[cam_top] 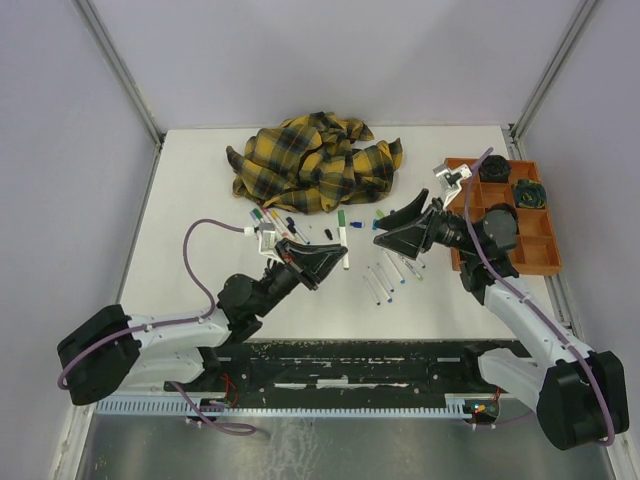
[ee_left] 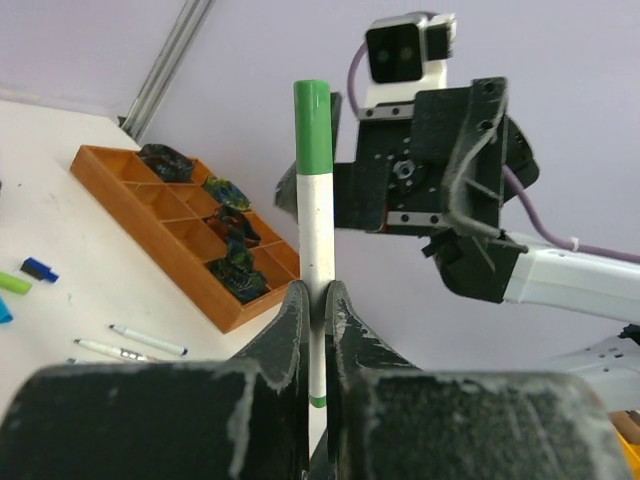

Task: Open the pen caps
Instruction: Pick up the pen from the center of the board.

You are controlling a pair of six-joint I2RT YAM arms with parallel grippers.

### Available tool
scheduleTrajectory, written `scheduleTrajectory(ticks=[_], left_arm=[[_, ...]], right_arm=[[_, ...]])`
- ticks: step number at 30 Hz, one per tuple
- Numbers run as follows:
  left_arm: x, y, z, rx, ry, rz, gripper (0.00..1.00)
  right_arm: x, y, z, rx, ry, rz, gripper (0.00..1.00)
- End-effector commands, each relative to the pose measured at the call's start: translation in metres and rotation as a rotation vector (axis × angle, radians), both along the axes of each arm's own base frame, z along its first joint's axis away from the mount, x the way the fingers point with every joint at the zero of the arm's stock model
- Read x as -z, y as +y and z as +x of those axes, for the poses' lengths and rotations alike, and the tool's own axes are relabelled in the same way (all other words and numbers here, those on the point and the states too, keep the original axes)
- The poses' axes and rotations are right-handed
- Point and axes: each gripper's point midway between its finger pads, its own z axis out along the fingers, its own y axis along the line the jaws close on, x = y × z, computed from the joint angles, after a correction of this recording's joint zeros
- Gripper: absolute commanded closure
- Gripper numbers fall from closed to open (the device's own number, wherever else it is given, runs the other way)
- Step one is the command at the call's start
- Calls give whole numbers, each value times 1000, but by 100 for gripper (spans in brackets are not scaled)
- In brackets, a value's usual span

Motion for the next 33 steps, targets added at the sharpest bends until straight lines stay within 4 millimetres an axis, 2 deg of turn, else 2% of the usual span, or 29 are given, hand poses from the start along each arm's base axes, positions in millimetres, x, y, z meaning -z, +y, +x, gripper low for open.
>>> scheduleTrajectory(ticks=[1, 5, 9, 19, 26, 33], left_arm=[[-46, -1, 0, -50, -114, -114, 97], [-41, -15, -2, -28, -108, -109, 97], [-41, -25, -3, -15, -107, -110, 97], [-34, -46, 1, 11, -74, -95, 97], [-34, -52, 0, 23, -69, -93, 97], [-30, -54, -1, 29, -62, -86, 97]], right_arm=[[-2, 3, 8, 44, -1, 32, 5], [3, 10, 2, 14, -30, 22, 8], [5, 14, -2, -5, -31, 21, 15], [8, 22, -9, -39, -45, 9, 41], [5, 22, -11, -48, -55, 10, 53], [3, 23, -14, -58, -61, 9, 71]])
